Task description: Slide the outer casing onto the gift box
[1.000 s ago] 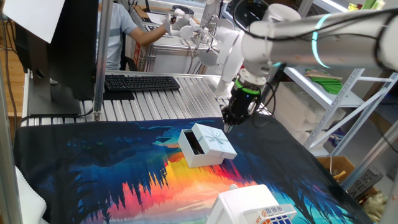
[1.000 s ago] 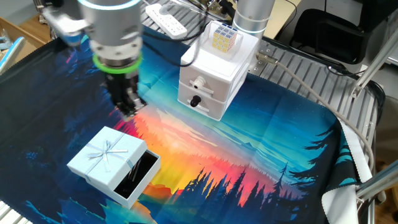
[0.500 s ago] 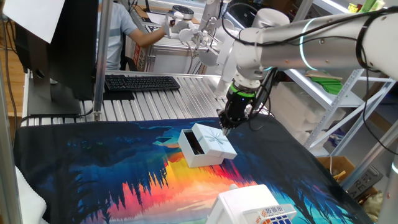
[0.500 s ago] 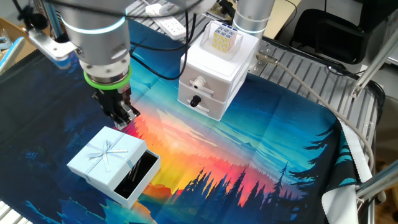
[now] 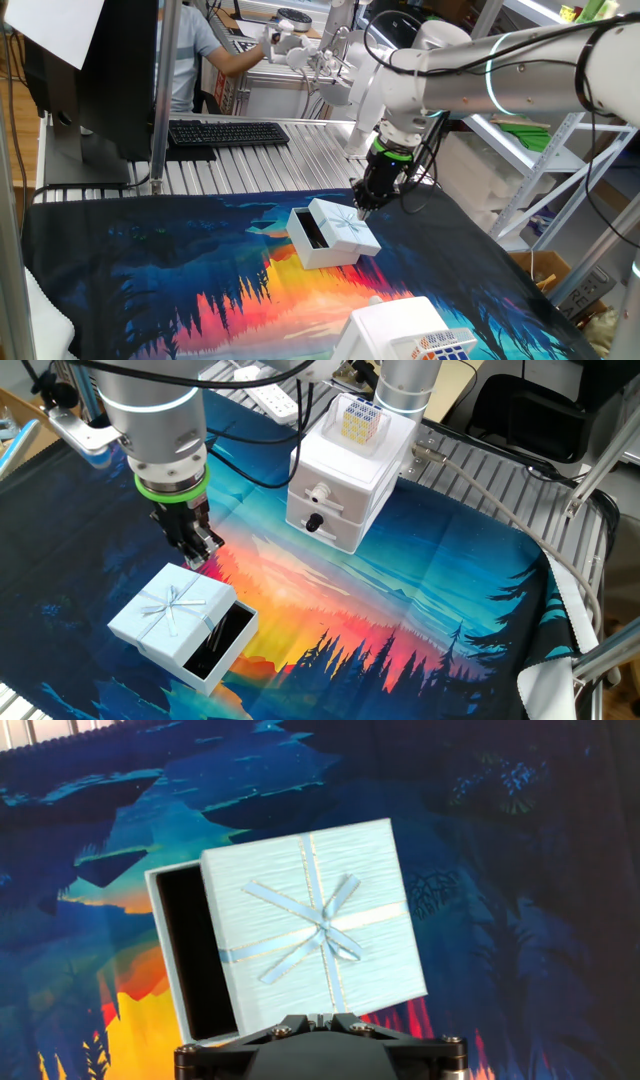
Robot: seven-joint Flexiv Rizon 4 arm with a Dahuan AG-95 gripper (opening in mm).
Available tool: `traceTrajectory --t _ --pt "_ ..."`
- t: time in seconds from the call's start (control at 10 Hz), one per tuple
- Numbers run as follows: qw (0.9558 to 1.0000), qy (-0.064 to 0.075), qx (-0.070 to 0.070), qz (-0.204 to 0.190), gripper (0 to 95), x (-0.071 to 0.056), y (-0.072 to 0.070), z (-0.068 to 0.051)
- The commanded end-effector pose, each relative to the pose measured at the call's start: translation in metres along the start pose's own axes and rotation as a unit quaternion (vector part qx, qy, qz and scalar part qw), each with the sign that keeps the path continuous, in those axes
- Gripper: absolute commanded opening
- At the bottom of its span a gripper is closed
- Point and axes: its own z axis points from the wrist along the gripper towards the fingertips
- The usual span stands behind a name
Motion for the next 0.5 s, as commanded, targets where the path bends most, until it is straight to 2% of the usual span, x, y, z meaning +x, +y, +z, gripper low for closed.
traceTrajectory --t 0.1,0.4,0.5 --pt "1.0 -0.009 0.001 0.001 0.0 0.002 0.0 0.0" --pt "0.9995 -0.009 -0.014 0.025 0.0 0.002 0.0 0.0" --pt "0.9996 -0.01 -0.016 0.022 0.0 0.002 0.0 0.0"
